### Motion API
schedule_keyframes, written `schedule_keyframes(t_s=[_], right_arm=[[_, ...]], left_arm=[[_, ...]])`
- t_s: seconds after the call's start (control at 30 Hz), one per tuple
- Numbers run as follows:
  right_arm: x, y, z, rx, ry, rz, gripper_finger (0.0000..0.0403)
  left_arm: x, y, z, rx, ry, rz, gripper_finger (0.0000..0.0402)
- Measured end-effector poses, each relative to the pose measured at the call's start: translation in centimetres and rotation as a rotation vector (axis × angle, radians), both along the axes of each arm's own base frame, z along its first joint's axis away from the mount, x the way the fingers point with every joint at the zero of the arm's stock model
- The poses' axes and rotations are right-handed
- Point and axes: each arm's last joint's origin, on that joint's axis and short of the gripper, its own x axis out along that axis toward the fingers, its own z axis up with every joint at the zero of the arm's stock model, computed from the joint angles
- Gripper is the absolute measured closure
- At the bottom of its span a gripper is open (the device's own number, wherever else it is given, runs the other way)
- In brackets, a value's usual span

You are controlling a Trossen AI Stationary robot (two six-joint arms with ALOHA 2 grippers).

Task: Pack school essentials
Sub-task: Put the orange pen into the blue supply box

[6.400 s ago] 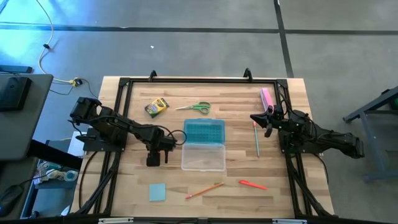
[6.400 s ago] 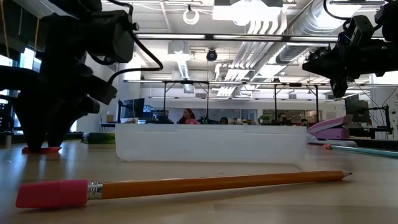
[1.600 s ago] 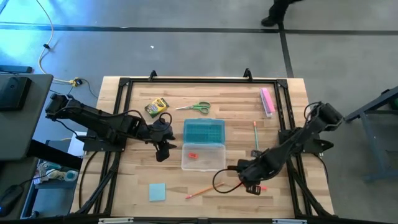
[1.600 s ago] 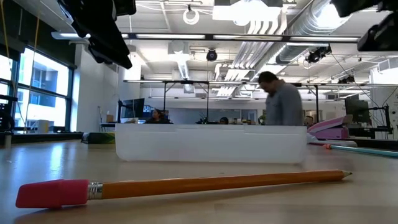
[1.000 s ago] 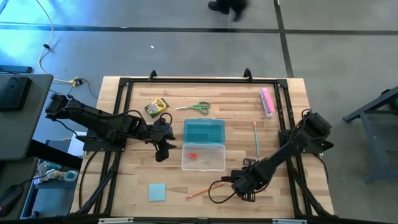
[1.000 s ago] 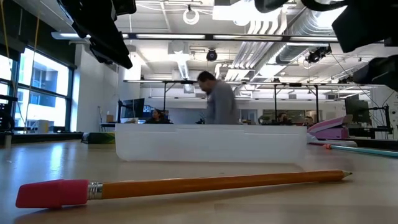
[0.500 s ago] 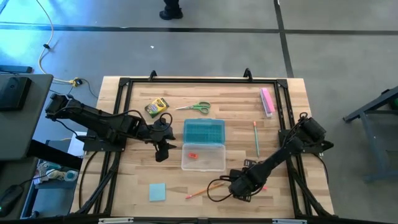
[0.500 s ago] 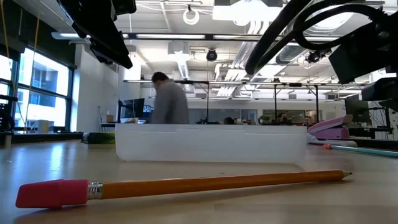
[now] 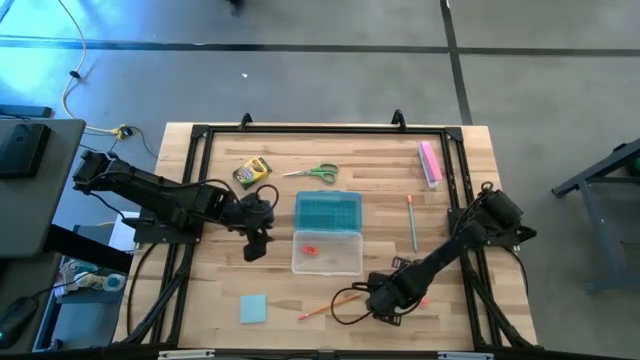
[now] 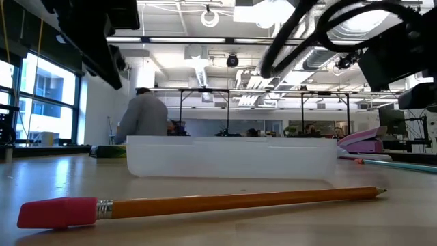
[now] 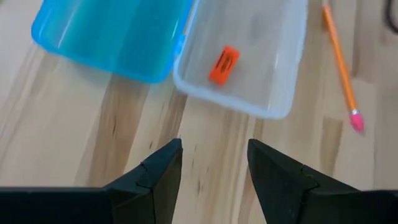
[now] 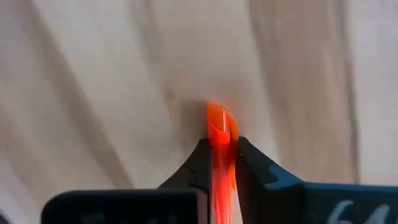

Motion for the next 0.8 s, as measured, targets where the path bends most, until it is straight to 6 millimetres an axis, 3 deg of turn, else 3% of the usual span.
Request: schedule_keyframes(t_s=[0.1, 0.4, 0.6, 0.8], right_arm=[[1.1, 0.8, 1.1, 0.072, -0.059, 0.005, 0.0378], [5.5, 1.4, 6.9, 0.233, -0.295, 0.069, 0.0375], [9.1, -1.6, 10.3, 0.089, -0.528, 0.127, 0.037], [11.9, -5.6, 11.5, -0.102, -0.671, 0.171, 0.037]], left_arm=[[-0.3, -0.1, -0.2, -0.003, 0.04, 0.004, 0.0229], [-0.7, -0.2, -0.4, -0.047, 0.088, 0.004, 0.0229], [-0.7, -0.2, -0.4, -0.052, 0.088, 0.013, 0.0229], [-0.7, -0.2, -0.4, -0.071, 0.087, 0.044, 0.0229]])
